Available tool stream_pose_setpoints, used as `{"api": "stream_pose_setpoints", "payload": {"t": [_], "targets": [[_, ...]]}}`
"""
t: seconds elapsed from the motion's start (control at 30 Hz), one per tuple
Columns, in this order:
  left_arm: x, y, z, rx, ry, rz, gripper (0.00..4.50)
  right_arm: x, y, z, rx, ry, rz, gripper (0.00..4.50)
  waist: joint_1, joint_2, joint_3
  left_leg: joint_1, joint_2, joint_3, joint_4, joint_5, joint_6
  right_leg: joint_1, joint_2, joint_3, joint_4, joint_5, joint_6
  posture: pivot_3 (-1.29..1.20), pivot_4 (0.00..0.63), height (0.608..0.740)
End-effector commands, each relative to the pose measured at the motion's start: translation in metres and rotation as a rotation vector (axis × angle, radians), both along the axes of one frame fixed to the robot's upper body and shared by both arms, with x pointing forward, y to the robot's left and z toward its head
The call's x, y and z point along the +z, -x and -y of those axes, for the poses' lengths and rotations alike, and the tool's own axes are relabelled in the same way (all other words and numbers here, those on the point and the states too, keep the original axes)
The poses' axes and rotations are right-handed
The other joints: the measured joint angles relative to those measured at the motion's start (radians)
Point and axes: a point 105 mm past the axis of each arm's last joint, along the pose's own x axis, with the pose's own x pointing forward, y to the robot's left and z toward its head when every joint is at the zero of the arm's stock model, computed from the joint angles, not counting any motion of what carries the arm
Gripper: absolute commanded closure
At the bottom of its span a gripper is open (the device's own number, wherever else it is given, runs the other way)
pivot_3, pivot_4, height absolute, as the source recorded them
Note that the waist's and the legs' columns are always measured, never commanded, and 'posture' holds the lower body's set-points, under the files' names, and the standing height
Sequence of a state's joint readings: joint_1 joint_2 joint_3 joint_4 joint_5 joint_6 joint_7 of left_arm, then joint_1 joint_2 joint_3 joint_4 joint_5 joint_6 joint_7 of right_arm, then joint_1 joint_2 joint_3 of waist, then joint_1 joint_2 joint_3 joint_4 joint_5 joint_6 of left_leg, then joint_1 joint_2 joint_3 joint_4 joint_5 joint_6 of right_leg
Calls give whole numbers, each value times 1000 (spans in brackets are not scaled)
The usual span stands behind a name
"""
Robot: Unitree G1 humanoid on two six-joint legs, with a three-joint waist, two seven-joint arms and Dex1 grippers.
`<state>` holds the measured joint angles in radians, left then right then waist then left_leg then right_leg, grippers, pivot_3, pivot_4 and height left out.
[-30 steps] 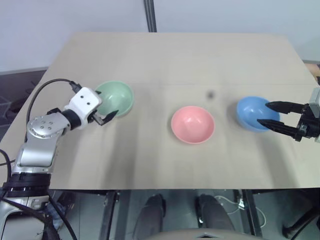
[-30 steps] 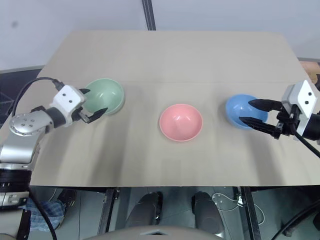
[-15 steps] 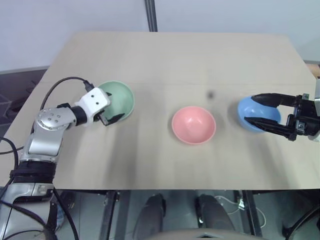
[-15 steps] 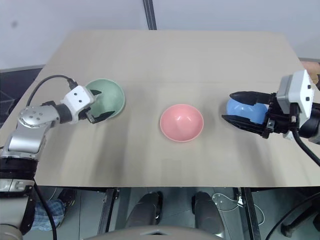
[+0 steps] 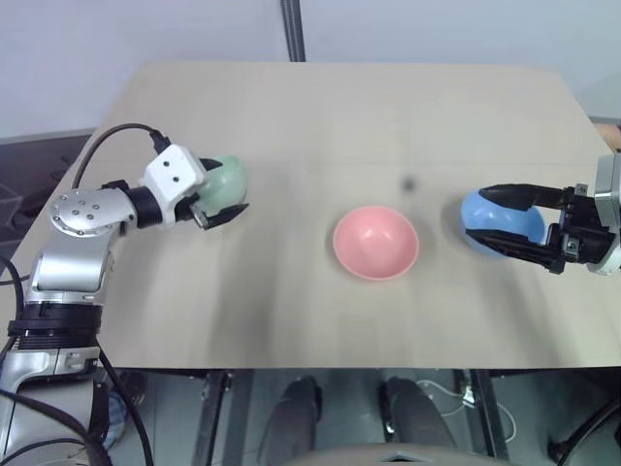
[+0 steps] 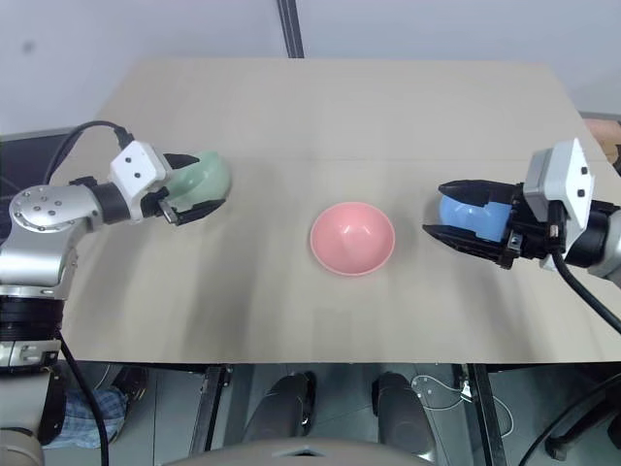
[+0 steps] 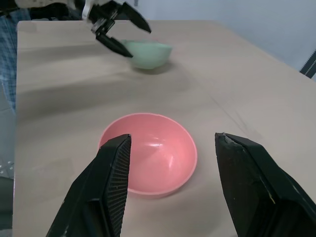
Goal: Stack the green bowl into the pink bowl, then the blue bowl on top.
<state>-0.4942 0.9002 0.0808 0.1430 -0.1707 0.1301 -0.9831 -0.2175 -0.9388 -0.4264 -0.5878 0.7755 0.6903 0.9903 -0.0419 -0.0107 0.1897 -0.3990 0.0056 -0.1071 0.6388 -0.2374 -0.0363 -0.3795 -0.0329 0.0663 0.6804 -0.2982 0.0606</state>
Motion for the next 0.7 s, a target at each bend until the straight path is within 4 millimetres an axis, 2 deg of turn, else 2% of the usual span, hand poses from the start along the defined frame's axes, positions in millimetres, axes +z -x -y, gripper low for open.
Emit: {"api": "stream_pose_setpoints", "payload": {"t": [0.03, 0.33, 0.53, 0.6, 0.7], "targets": [[7, 7, -2, -6, -14, 9, 0, 6, 2, 0, 3, 9, 43, 1684, 0, 0, 0, 0, 0, 0, 0, 0, 0, 0, 0, 0, 0, 0, 0, 0, 150, 740], [-28, 13, -8, 14, -84, -118, 0, 6, 1, 1, -5, 8, 50, 1684, 1, 0, 0, 0, 0, 0, 0, 0, 0, 0, 0, 0, 0, 0, 0, 0, 150, 740], [-34, 5, -15, 60, -122, -105, 0, 6, 0, 2, -12, 8, 51, 1684, 2, 0, 0, 0, 0, 0, 0, 0, 0, 0, 0, 0, 0, 0, 0, 0, 150, 740], [-39, 1, -19, 87, -141, -116, 548, 5, 0, 2, -15, 7, 51, 1629, 2, 0, 0, 0, 0, 0, 0, 0, 0, 0, 0, 0, 0, 0, 0, 0, 150, 740], [-43, -3, -22, 88, -171, -116, 1795, 4, -1, 3, -17, 9, 50, 1629, 1, 0, 0, 0, 0, 0, 1, 0, 0, 0, 0, 0, 1, 0, 0, 0, 150, 740]]}}
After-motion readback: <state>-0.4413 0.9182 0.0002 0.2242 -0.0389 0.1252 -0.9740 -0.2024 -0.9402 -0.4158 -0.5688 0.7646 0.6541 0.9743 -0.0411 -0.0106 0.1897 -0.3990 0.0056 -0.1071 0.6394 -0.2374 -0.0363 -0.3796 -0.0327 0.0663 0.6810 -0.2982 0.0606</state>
